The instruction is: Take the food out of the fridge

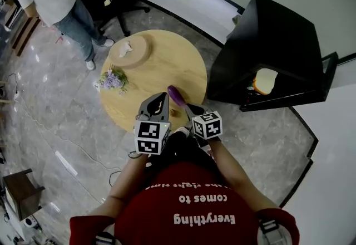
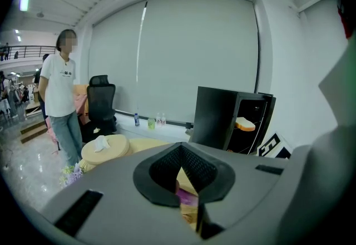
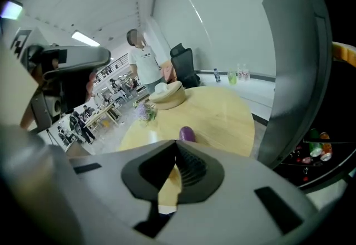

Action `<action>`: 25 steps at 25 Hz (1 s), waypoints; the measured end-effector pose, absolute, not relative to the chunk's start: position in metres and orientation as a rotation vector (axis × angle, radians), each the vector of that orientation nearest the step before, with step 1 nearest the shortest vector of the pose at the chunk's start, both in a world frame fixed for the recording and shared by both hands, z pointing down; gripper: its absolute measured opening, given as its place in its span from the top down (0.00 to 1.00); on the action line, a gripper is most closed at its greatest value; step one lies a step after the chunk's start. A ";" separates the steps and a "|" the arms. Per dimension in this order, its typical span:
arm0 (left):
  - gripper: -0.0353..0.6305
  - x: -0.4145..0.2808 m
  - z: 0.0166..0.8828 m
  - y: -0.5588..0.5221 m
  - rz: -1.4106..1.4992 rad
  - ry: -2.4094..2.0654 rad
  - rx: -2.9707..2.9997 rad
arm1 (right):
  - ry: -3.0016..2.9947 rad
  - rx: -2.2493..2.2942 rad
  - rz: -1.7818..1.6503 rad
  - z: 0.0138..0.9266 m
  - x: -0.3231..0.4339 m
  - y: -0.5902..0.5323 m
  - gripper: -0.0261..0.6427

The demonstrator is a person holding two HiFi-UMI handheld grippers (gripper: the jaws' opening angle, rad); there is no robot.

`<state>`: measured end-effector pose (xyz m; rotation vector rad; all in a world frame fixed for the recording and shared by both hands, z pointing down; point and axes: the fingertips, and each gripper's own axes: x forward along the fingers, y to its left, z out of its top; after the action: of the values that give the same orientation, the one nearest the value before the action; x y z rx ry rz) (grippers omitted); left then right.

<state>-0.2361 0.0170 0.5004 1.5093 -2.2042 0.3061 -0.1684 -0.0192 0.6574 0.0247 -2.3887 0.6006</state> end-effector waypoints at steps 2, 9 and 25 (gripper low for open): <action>0.94 -0.233 0.496 0.011 0.311 -2.194 1.544 | -2.405 0.012 0.594 0.646 -0.167 -0.016 0.94; 0.94 -0.207 0.468 -0.027 0.306 -2.123 1.723 | -2.562 0.053 0.635 0.574 -0.154 -0.028 0.94; 0.94 -0.060 0.454 -0.122 0.357 -1.720 2.239 | -2.733 0.671 0.752 0.502 -0.031 -0.108 0.94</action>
<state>-0.0603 -0.1219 0.4535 2.2392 -1.7198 0.3574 -0.0309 -0.1076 0.5020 0.6715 -2.7332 0.7522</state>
